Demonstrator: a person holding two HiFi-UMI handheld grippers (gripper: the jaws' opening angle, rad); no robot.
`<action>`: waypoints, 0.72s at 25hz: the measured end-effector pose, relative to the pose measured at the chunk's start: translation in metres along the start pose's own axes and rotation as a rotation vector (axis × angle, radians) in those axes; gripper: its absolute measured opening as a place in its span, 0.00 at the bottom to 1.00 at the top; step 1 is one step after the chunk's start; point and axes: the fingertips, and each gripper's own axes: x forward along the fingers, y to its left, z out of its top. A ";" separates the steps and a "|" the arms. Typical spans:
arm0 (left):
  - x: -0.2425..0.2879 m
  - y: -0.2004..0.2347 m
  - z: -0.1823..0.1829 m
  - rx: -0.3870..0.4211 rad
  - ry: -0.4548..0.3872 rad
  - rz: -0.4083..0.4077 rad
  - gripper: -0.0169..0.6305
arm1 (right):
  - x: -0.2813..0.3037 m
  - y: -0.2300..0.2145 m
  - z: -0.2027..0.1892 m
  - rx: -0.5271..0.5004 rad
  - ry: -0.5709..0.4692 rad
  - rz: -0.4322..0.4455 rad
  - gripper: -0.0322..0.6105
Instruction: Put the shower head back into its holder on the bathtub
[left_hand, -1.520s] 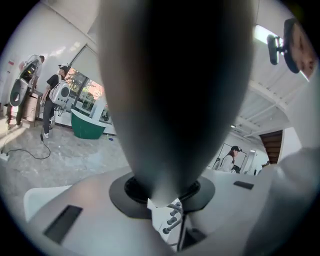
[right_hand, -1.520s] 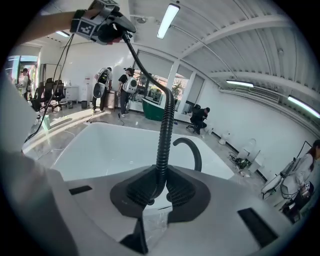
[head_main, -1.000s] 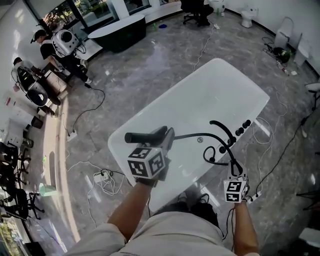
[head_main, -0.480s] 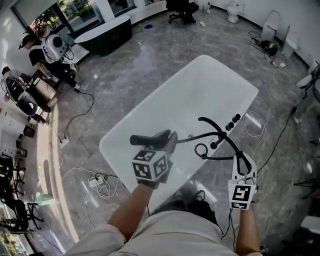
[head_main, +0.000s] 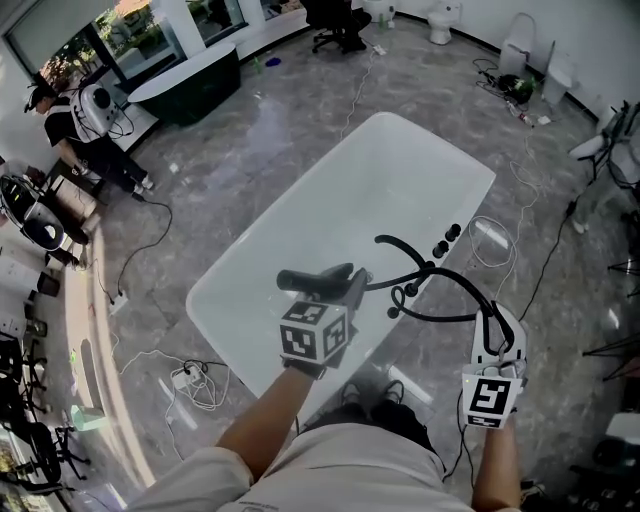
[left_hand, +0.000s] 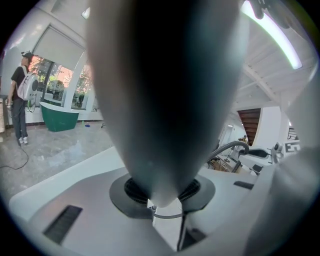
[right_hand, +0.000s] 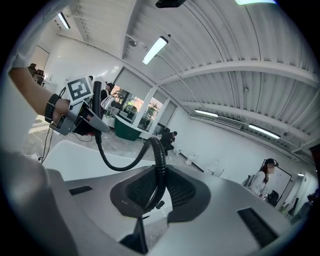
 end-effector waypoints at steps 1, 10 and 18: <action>0.004 -0.004 -0.003 0.008 0.009 -0.006 0.18 | -0.002 -0.003 -0.002 -0.003 0.004 -0.006 0.16; 0.022 -0.044 0.001 0.058 0.026 -0.059 0.18 | -0.034 -0.022 0.020 0.085 -0.035 0.033 0.16; 0.018 -0.053 0.016 0.114 0.008 -0.055 0.18 | -0.054 -0.008 0.044 0.251 -0.034 0.206 0.16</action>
